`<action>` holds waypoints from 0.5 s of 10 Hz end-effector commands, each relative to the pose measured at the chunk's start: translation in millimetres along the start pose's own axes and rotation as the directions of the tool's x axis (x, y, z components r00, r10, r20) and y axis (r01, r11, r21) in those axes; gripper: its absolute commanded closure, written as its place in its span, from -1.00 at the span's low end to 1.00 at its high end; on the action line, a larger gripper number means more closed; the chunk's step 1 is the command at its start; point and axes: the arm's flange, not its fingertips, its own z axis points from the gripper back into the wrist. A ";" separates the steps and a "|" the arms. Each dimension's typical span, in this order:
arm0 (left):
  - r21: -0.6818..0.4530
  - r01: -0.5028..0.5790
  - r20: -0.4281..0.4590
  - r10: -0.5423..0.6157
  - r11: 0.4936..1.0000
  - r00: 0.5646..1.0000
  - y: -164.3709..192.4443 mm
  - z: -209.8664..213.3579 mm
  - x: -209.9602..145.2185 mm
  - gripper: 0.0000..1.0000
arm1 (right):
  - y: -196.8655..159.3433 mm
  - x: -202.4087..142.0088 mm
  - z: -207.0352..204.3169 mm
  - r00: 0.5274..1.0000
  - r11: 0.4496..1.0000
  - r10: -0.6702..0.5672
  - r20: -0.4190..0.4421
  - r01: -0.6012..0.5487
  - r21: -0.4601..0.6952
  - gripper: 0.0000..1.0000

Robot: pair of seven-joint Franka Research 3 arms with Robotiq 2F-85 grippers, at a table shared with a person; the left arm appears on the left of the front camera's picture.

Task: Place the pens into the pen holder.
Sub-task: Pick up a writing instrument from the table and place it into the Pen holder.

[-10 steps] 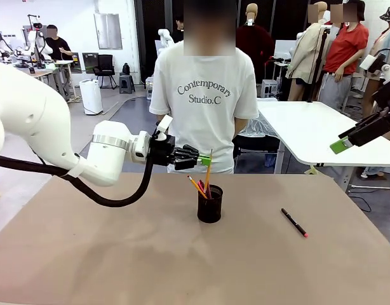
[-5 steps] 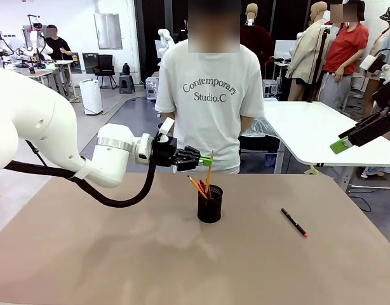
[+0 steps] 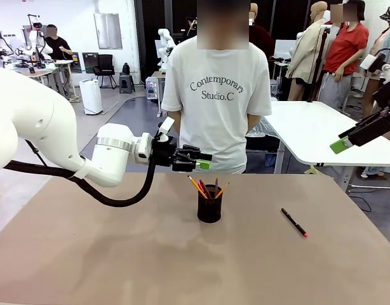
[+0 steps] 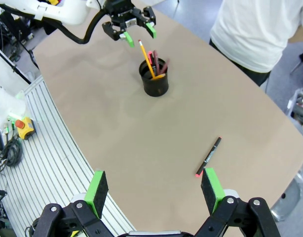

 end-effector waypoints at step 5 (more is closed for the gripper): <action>0.060 -0.059 -0.157 0.068 0.996 0.985 -31.8 41.0 40.3 -1.00 | -0.7 1.7 0.1 1.000 1.000 0.008 0.025 -0.008 0.017 -1.00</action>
